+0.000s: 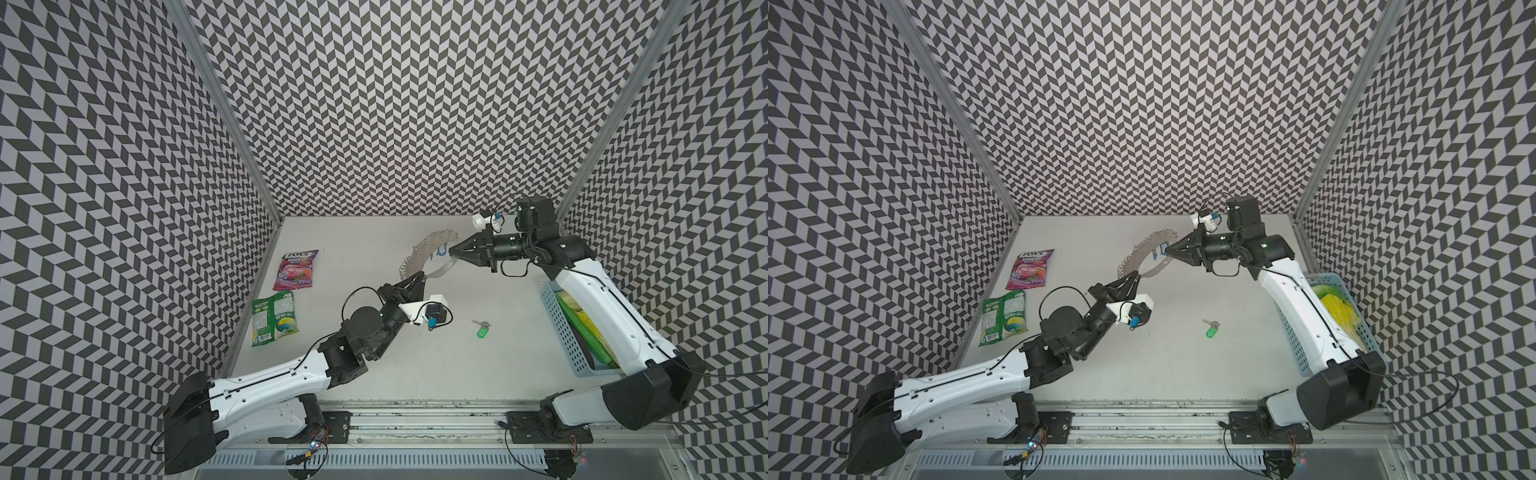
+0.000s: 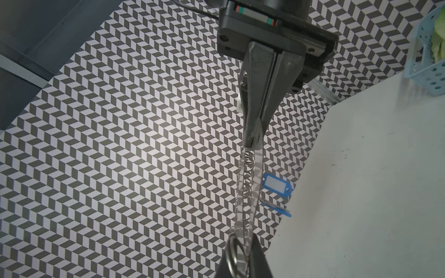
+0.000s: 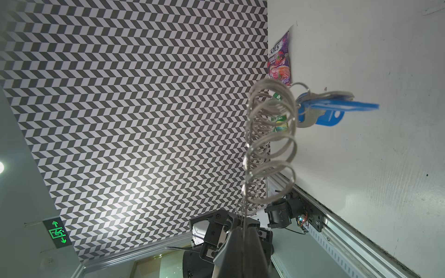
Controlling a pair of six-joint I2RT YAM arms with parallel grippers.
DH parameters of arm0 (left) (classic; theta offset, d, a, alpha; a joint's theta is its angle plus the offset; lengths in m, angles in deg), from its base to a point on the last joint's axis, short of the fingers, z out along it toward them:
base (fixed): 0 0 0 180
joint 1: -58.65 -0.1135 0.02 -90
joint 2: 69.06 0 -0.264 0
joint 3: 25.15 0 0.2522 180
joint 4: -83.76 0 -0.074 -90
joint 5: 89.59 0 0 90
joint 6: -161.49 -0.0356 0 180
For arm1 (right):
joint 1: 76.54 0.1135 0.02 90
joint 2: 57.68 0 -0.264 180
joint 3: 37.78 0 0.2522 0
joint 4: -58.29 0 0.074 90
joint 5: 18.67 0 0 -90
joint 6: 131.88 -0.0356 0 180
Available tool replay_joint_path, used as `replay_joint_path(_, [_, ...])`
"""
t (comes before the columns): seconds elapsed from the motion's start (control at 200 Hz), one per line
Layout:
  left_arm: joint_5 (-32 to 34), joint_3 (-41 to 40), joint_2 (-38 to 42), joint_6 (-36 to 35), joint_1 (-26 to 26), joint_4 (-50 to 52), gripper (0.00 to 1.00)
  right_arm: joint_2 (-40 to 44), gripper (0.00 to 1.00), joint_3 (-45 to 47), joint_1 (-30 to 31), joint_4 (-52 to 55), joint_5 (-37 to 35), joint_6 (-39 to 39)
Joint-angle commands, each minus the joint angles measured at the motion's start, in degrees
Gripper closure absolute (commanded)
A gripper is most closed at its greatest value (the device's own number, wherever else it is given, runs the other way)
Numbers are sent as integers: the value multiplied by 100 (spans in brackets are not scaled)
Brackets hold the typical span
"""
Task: Attach keys to a key ring
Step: Adjust the keyring.
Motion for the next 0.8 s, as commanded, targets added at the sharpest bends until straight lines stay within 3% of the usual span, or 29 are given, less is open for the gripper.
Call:
replay_joint_path(0.0, [-166,572,484,1175,-48,5,100,117,100,97,-218,-653,-75,468])
replay_joint_path(0.466, [-1534,1800,776,2883,-186,1362,100,128,100,442,-227,-797,546,445])
replay_joint_path(0.796, [-1769,1988,888,3756,-228,1529,100,726,100,1125,-225,-1410,716,-76])
